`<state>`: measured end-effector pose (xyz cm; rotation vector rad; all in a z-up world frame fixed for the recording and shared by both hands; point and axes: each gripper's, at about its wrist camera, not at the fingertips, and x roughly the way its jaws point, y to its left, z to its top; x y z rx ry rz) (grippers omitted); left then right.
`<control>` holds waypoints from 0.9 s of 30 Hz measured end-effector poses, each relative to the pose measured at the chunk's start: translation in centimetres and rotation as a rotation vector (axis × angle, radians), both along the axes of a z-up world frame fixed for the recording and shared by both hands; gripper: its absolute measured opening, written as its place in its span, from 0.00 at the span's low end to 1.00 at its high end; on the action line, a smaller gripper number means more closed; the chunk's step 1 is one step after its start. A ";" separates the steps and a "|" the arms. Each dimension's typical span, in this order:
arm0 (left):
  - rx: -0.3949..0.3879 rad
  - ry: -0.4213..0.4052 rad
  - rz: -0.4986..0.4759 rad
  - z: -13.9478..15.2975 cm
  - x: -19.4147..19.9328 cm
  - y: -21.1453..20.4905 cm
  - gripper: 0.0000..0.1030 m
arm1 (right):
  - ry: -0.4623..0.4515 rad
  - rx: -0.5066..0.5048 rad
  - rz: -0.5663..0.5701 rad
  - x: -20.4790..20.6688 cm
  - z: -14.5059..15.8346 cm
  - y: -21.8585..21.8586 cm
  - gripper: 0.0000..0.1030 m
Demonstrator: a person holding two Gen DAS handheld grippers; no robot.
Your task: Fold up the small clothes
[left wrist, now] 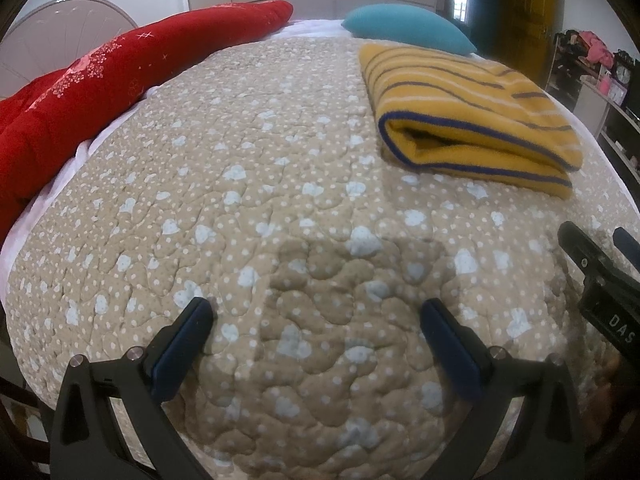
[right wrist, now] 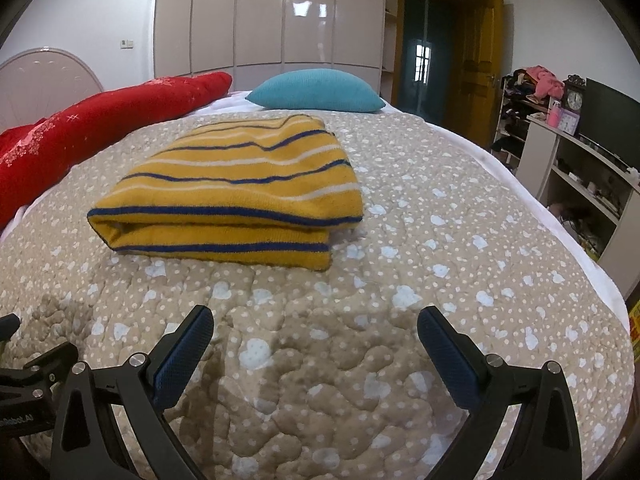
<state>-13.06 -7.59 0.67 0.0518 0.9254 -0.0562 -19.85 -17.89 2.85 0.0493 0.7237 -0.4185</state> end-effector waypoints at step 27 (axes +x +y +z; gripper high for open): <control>0.004 -0.003 0.003 0.0 0.0 -0.1 1.00 | 0.013 -0.004 0.013 0.2 -0.2 0.2 1.00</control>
